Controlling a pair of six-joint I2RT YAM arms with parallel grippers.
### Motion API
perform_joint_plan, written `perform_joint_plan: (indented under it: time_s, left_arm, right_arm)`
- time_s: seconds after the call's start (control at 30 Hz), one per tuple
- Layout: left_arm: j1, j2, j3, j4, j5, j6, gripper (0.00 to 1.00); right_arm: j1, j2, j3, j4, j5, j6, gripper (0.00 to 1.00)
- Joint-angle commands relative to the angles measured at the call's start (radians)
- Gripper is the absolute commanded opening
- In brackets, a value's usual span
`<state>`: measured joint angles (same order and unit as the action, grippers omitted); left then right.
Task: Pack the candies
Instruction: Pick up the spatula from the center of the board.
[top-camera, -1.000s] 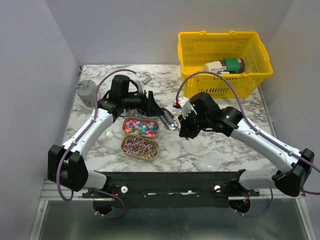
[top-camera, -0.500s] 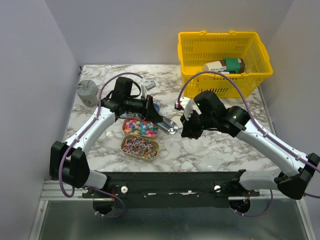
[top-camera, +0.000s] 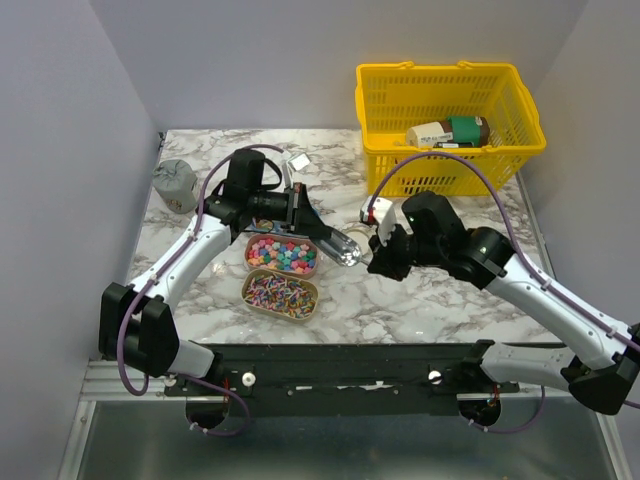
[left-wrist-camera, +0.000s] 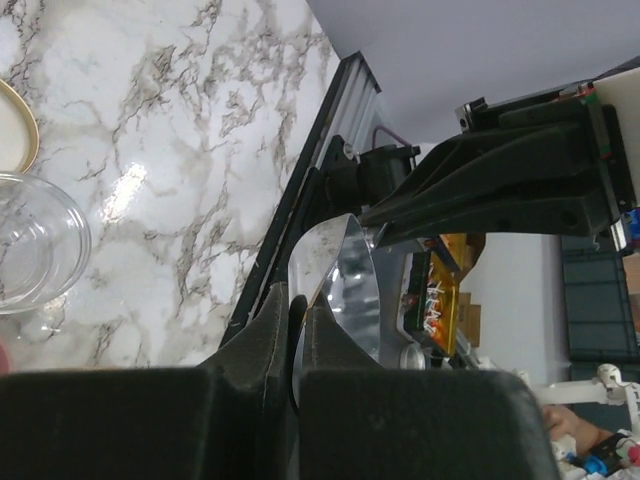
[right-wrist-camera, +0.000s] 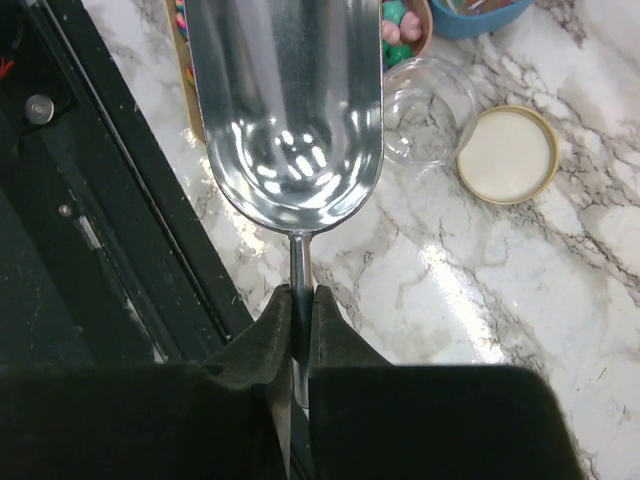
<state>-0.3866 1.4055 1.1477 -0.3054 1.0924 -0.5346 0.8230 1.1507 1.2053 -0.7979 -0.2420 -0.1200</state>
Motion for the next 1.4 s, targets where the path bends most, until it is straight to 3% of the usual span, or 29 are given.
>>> perform_joint_plan:
  time_s: [0.0,0.23,0.3,0.43,0.53,0.7,0.73,0.87,0.93,0.97,1.07,1.1,1.13,1.2,1.23,1.37]
  left_arm:
    - [-0.011,-0.034,-0.002,0.178,0.052,-0.24,0.0]
    - [-0.011,-0.028,-0.039,0.209,0.057,-0.262,0.0]
    - [-0.011,-0.026,-0.039,0.201,0.06,-0.246,0.0]
    - [-0.009,-0.016,-0.019,0.105,0.047,-0.173,0.0]
    - [-0.009,-0.005,-0.019,0.059,0.035,-0.131,0.0]
    - [-0.009,-0.007,-0.026,0.042,0.021,-0.107,0.0]
    - [-0.008,-0.007,-0.031,0.043,0.021,-0.105,0.0]
    - [-0.008,-0.01,-0.036,0.046,0.017,-0.11,0.0]
    - [-0.008,-0.014,-0.04,0.066,0.015,-0.119,0.0]
    - [-0.008,-0.016,-0.043,0.072,0.014,-0.128,0.0]
    - [-0.005,-0.017,-0.037,0.052,-0.003,-0.093,0.0]
    - [0.005,-0.013,-0.028,0.023,-0.014,-0.068,0.05]
    - [0.009,-0.013,-0.013,-0.021,-0.029,-0.05,0.38]
    - [0.035,-0.02,0.004,-0.058,-0.09,-0.001,0.58]
    - [0.044,-0.022,0.029,-0.095,-0.121,0.011,0.76]
    - [0.071,-0.039,0.082,-0.178,-0.271,0.09,0.82]
  right_arm:
    - [0.005,-0.045,-0.079,0.12,0.036,0.04,0.16]
    - [0.007,-0.08,-0.122,0.199,0.09,0.063,0.46]
    - [0.005,-0.086,-0.13,0.207,0.104,0.066,0.45]
    - [0.005,-0.095,-0.122,0.215,0.136,0.069,0.33]
    - [0.005,-0.106,-0.119,0.215,0.139,0.069,0.33]
    - [0.005,-0.112,-0.119,0.221,0.135,0.069,0.48]
    - [0.005,-0.112,-0.119,0.221,0.127,0.069,0.47]
    - [0.005,-0.103,-0.121,0.218,0.095,0.068,0.14]
    - [0.007,-0.095,-0.118,0.206,0.084,0.066,0.13]
    - [0.004,-0.091,-0.118,0.204,0.083,0.065,0.03]
    - [0.007,-0.092,-0.112,0.195,0.084,0.062,0.01]
    - [0.004,-0.089,-0.104,0.184,0.084,0.059,0.01]
    - [0.005,-0.088,-0.084,0.163,0.075,0.05,0.01]
    - [0.005,-0.068,-0.063,0.132,0.064,0.037,0.01]
    - [0.005,-0.056,-0.034,0.093,0.061,0.025,0.01]
    - [0.005,-0.011,0.017,0.028,0.066,0.007,0.01]
